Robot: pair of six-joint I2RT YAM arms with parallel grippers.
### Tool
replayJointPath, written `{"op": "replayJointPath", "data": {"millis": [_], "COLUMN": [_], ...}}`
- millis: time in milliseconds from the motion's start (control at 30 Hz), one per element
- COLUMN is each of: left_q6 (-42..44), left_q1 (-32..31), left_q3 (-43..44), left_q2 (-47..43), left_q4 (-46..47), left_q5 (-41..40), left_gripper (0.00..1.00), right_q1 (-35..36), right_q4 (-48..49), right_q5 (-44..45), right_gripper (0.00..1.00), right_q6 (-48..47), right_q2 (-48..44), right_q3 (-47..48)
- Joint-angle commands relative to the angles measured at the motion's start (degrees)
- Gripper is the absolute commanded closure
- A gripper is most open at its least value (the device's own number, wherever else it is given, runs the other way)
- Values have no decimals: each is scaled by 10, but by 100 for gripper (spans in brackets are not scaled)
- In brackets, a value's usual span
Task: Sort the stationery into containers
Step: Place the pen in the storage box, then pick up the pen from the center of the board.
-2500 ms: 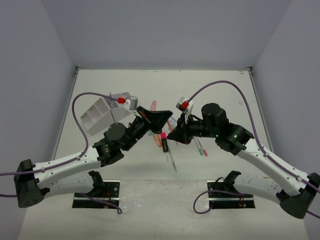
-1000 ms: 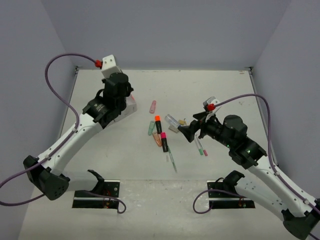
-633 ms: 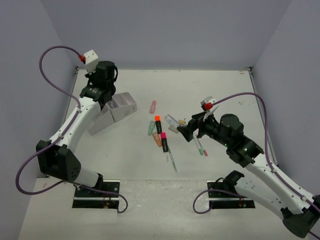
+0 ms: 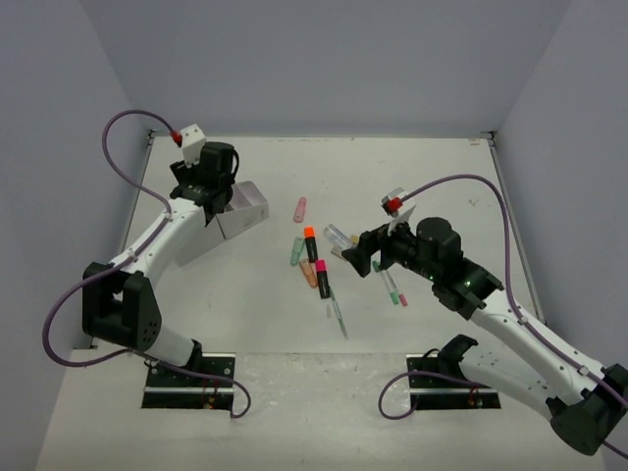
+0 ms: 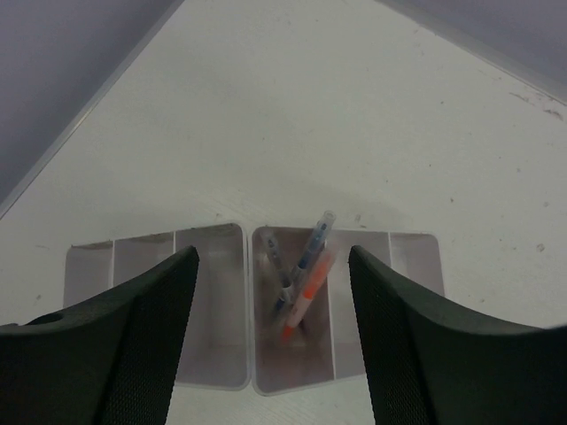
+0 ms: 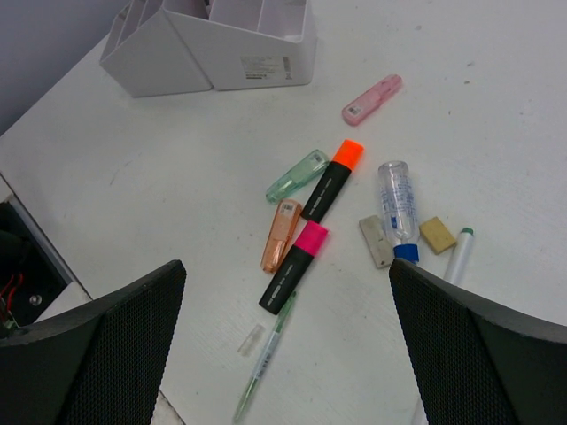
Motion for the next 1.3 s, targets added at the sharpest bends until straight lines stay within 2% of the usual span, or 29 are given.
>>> {"op": "replayJointPath", "data": {"millis": [0, 133, 200, 267, 367, 400, 500, 700, 800, 1267], "left_q6": [-4, 1, -3, -6, -5, -4, -2, 3, 7, 21], "left_q1": [-12, -107, -133, -147, -148, -148, -148, -148, -148, -148], "left_q3": [10, 9, 0, -29, -75, -85, -124, -161, -185, -198], "left_q2": [-89, -178, -212, -265, -322, -337, -386, -422, -416, -395], "left_q4": [14, 1, -11, -12, -13, -13, -25, -49, -52, -50], "left_q5": [37, 21, 35, 94, 154, 162, 176, 213, 212, 217], "left_gripper": [26, 20, 20, 17, 13, 12, 6, 2, 0, 0], "right_q1": [6, 74, 110, 135, 160, 162, 184, 205, 210, 216], "right_q4": [-52, -133, -158, -177, -175, -174, -172, -171, -173, -147], "right_q5": [47, 147, 185, 200, 211, 211, 210, 213, 214, 188], "right_gripper": [1, 10, 14, 27, 41, 43, 64, 67, 68, 71], "right_q6": [69, 142, 174, 219, 237, 238, 247, 263, 269, 264], "right_q2": [74, 163, 179, 210, 243, 250, 289, 341, 363, 407], "right_q3": [53, 80, 81, 75, 69, 69, 74, 72, 66, 67]}}
